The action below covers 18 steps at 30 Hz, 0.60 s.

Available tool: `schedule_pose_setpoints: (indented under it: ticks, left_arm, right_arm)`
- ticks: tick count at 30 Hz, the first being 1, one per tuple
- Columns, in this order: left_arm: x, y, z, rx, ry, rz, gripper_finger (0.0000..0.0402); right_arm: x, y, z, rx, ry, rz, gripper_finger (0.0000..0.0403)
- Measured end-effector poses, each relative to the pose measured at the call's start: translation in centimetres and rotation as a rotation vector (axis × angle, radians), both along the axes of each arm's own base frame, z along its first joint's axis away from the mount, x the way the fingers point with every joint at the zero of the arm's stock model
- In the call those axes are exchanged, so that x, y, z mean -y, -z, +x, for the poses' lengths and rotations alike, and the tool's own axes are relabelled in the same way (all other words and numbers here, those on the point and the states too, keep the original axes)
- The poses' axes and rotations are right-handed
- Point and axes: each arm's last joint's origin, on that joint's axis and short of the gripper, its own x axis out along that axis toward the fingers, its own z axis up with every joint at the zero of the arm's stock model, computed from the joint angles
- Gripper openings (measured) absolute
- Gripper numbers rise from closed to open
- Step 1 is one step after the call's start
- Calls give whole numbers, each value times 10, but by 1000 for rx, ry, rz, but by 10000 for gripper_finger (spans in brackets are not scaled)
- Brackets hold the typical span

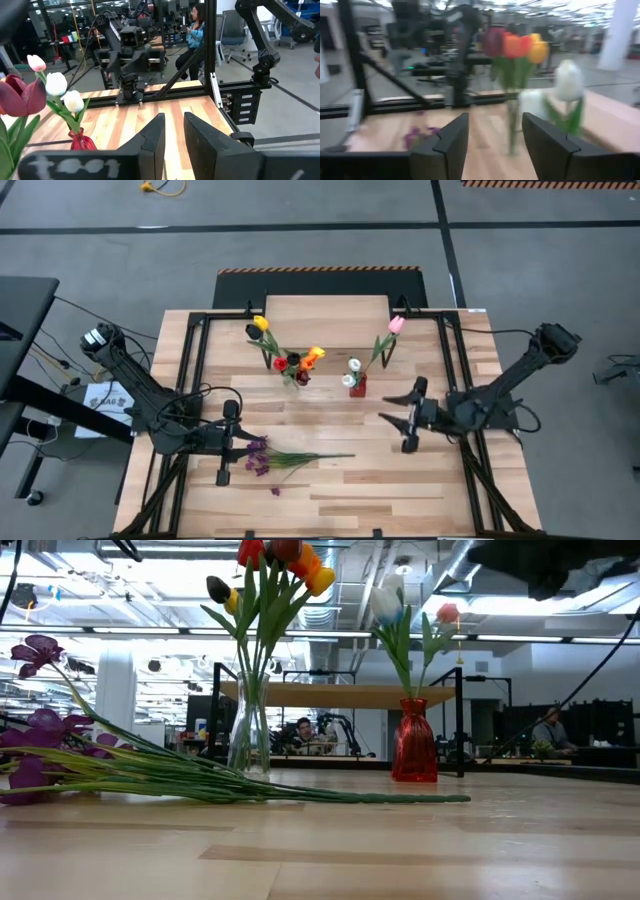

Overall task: Pick and place flowers into a vace then onto a shelf
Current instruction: Put the purple flowers into the red vase

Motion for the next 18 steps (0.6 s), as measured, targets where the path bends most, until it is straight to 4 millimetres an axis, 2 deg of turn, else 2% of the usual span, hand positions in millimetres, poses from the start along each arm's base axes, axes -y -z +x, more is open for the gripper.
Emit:
schedule_pose_setpoints:
  ticks: [3,8,14,18]
  left_arm:
    - [0,0,0,-1,-1,-26,61]
    - [0,0,0,-3,-4,-78,61]
    - [0,0,0,-7,4,-105,61]
    - [0,1,0,-9,4,-108,61]
  right_arm:
    - [-13,5,-3,-14,-69,26,170]
    - [-30,26,1,-74,-151,79,161]
    - [-42,57,21,-122,-206,85,153]
    - [-48,78,40,-179,-183,51,149]
